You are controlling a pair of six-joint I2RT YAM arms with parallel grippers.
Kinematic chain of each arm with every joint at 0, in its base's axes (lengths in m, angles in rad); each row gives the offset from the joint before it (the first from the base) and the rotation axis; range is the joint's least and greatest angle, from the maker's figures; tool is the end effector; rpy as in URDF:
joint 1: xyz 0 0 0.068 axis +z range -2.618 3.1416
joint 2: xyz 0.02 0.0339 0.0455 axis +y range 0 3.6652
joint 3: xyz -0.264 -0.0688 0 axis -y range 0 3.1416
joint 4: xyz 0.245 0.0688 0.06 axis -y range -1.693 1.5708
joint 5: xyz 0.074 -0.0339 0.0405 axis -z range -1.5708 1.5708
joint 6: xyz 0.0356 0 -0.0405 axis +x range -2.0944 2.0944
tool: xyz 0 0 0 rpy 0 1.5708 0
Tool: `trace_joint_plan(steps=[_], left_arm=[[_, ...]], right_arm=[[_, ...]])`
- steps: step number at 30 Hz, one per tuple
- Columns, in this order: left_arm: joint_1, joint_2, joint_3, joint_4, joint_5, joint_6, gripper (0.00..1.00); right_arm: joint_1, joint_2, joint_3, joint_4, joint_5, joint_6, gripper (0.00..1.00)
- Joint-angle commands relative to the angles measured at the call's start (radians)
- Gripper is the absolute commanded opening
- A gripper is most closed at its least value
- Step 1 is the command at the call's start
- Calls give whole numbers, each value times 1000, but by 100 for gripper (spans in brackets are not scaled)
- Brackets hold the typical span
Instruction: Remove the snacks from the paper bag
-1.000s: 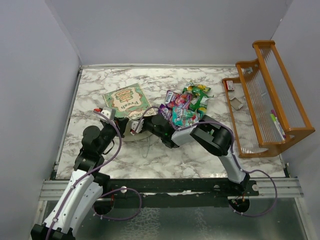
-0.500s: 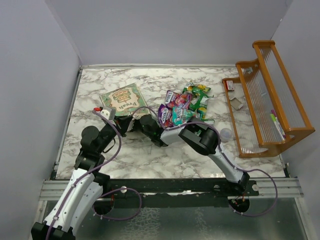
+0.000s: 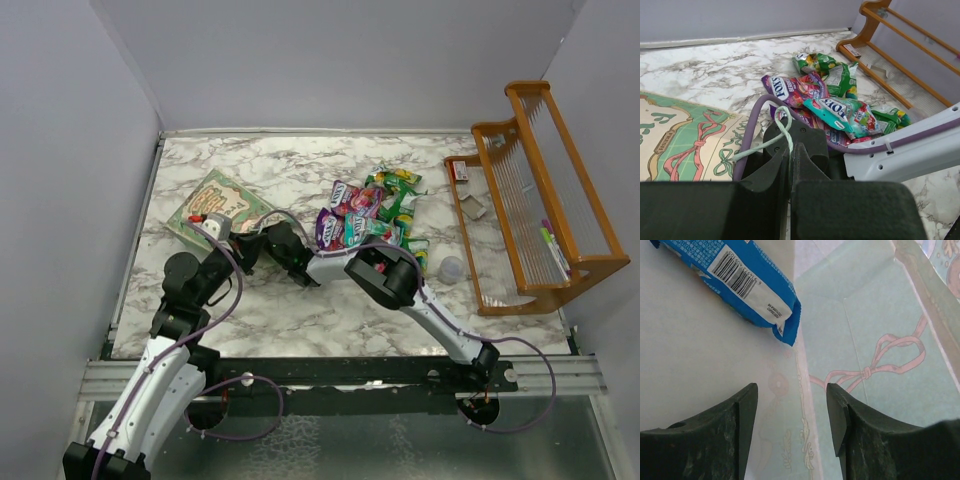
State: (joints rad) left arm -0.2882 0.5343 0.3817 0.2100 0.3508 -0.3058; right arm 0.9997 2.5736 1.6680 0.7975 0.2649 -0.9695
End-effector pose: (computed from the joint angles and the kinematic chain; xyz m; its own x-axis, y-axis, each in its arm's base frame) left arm 0.1416 -0.0547 0.2762 -0.1269 -0.2573 -0.9580 0.5848 0.7607 -0.2818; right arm 0.3044 0.4566 0.0881 0.5205 -0.6621 -0.5391 -0.4278 0.3442 -0.8358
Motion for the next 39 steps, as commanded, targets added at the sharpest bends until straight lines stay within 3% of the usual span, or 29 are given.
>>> trace_joint_plan(steps=[1,4,11,16,22,28,32,36,39], left_arm=[[-9,-1,28,-44,-106,-52,0],[-9,-3,47,-100,-240,-95,0],[-10,25,53,-36,-297,-148,0],[-10,83,100,-2,-244,-168,0],[-11,123,164,3,-175,-170,0],[-10,104,186,-7,-184,-149,0],[-10,100,185,-5,-165,-150,0],[-10,94,165,-20,-162,-152,0],[-10,86,146,-16,-163,-155,0]], right_arm=[[-1,-40,-63,-154,-15,73,57],[1,-167,-250,-121,-59,113,57],[43,-441,-564,-96,-157,202,58],[65,-496,-597,-160,-191,340,58],[79,-600,-701,-95,-220,419,55],[78,-750,-794,-118,-262,724,54],[78,-842,-921,-26,-320,901,54],[77,-924,-972,-46,-246,965,55],[77,-945,-1005,-20,-273,906,56]])
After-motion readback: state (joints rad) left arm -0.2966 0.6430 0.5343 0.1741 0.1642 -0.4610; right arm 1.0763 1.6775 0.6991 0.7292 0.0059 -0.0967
